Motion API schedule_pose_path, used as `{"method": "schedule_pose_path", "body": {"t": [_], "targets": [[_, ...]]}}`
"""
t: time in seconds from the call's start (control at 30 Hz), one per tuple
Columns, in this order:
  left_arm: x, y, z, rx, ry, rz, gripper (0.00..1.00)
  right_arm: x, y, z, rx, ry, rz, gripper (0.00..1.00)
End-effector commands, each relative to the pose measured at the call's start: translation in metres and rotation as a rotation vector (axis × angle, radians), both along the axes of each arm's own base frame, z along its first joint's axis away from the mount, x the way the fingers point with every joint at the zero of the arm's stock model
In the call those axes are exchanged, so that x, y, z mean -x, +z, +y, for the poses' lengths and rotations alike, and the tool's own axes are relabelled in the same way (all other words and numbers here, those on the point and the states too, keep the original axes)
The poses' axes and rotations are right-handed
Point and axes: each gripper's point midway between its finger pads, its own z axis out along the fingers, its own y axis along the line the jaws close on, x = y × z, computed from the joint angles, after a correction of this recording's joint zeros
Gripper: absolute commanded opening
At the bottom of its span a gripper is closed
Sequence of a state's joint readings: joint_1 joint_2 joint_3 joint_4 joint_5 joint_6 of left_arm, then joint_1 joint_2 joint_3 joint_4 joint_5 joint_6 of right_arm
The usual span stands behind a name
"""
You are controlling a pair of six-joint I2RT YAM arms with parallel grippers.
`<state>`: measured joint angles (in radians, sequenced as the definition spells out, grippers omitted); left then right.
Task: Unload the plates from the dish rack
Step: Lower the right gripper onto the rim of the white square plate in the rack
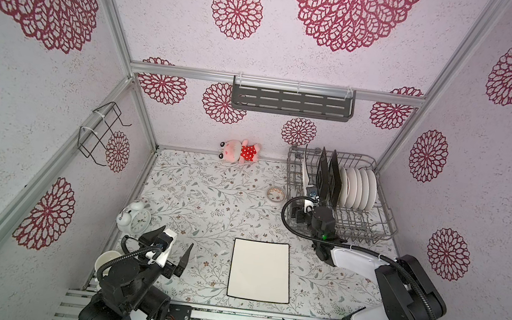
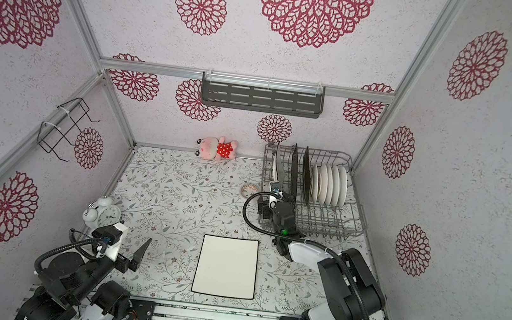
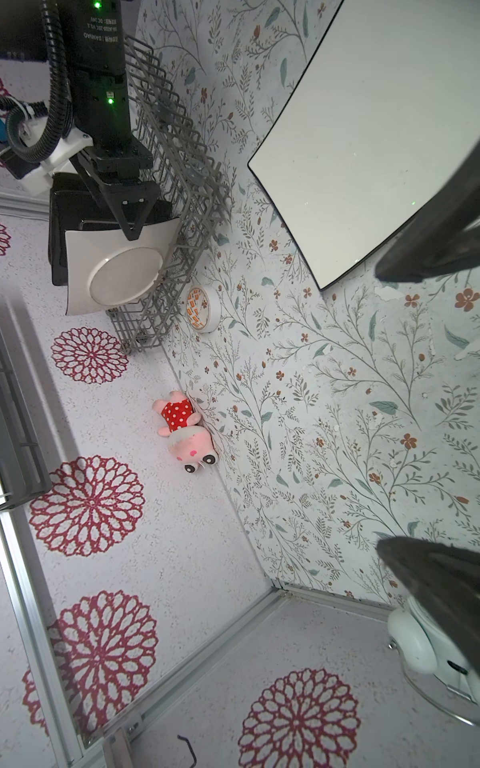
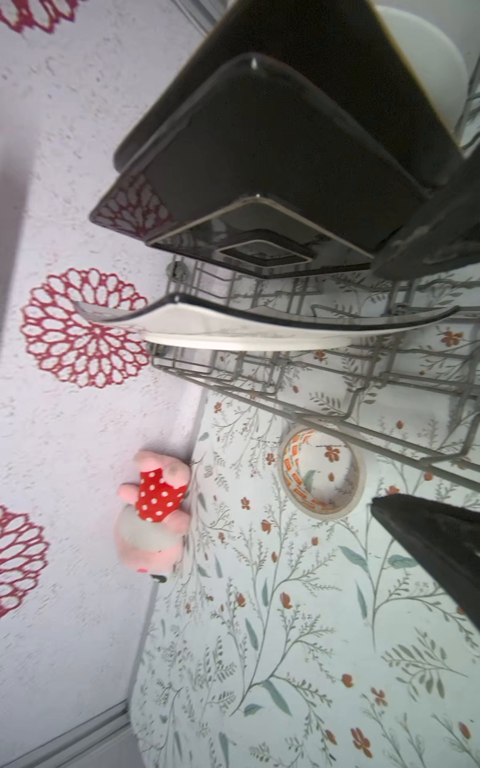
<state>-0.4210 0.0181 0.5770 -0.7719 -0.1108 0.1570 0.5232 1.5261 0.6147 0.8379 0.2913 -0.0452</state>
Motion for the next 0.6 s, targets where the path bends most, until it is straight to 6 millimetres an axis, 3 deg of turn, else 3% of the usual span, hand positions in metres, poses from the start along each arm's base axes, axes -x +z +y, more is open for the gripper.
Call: {"method": "schedule_pose_path", "body": {"t": [0.0,0.17,0.4,0.57], "targets": [[-0.003,0.002,-0.001,-0.013,0.001,-0.017,0.97,-0.003,0.025,0.000,-0.045,0.025,-0.170,0.84],[-0.006,0.001,0.002,-0.019,0.018,-0.015,0.97,-0.013,0.016,0.006,-0.042,0.045,-0.184,0.83],[-0.007,0.000,0.002,-0.028,0.022,-0.009,0.97,-0.028,0.009,-0.003,-0.044,-0.010,-0.208,0.81],[-0.008,-0.001,0.002,-0.030,0.026,-0.007,0.97,-0.032,0.003,-0.006,-0.052,-0.036,-0.215,0.74]]}}
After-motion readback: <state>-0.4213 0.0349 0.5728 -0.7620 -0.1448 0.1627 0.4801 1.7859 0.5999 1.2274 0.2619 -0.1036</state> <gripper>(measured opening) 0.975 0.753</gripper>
